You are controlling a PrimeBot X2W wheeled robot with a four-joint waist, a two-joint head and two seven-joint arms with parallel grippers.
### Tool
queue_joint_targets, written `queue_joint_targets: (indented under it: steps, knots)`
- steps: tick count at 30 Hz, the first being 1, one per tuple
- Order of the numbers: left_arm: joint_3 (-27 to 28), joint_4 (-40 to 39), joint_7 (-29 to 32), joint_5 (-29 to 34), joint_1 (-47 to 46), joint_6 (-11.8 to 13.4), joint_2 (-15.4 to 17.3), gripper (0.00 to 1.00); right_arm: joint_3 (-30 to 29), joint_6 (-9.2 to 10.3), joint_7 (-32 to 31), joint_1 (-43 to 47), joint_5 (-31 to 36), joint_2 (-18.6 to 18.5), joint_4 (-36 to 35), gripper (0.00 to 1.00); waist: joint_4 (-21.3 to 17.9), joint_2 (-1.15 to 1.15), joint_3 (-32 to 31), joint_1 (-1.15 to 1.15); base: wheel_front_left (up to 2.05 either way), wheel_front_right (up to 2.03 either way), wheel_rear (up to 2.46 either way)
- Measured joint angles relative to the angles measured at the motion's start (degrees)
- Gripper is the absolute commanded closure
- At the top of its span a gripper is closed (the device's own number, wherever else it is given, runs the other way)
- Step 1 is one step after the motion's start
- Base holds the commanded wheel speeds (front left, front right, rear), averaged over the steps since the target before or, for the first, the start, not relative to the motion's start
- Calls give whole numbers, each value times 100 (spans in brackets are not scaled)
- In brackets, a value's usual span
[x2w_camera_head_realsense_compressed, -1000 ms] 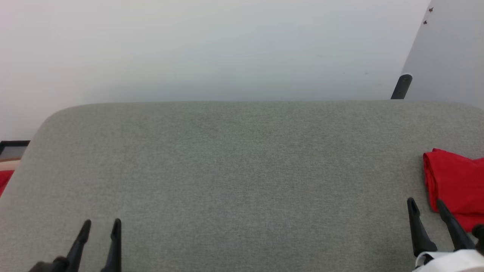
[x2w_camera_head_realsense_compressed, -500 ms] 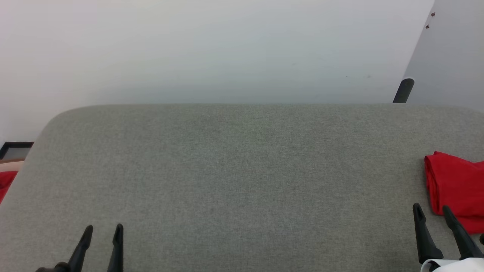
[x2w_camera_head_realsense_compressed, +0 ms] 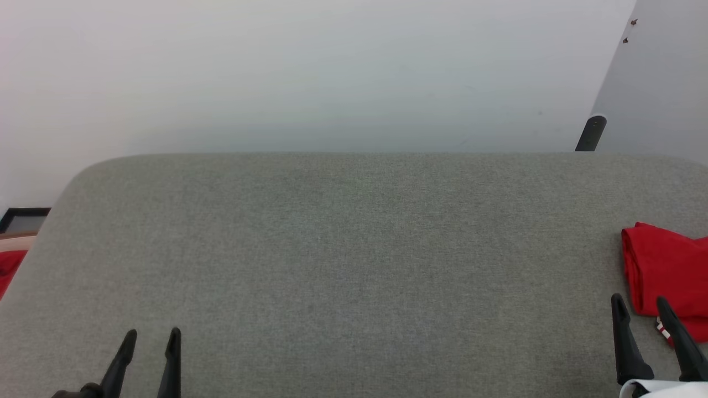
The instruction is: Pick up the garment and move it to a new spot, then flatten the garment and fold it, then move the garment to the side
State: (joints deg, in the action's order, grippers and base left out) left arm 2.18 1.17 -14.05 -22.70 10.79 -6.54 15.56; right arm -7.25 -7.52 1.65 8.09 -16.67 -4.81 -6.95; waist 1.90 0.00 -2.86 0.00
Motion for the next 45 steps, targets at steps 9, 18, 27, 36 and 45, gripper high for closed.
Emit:
queue_joint_targets:
  steps: [9,18,27,36,45]
  knots:
    - [-4,41,-3,-45,-25,8,31,0,34,0,435,42,319,9,43,0,-10,0,9,0,0,0,0]
    - [-12,87,-10,-62,-55,44,58,0,60,0,549,46,349,24,142,0,-28,0,0,0,0,0,0]
    - [-12,105,-20,-75,-96,99,63,0,65,0,577,46,347,45,178,0,-44,0,6,0,0,0,0]
    - [-4,327,97,-308,-41,152,-108,100,80,0,532,93,52,99,447,100,-56,-1,16,0,0,0,0]
    - [40,434,304,-1032,-190,143,-231,100,80,0,379,-5,-797,115,628,100,-64,0,35,0,0,0,0]
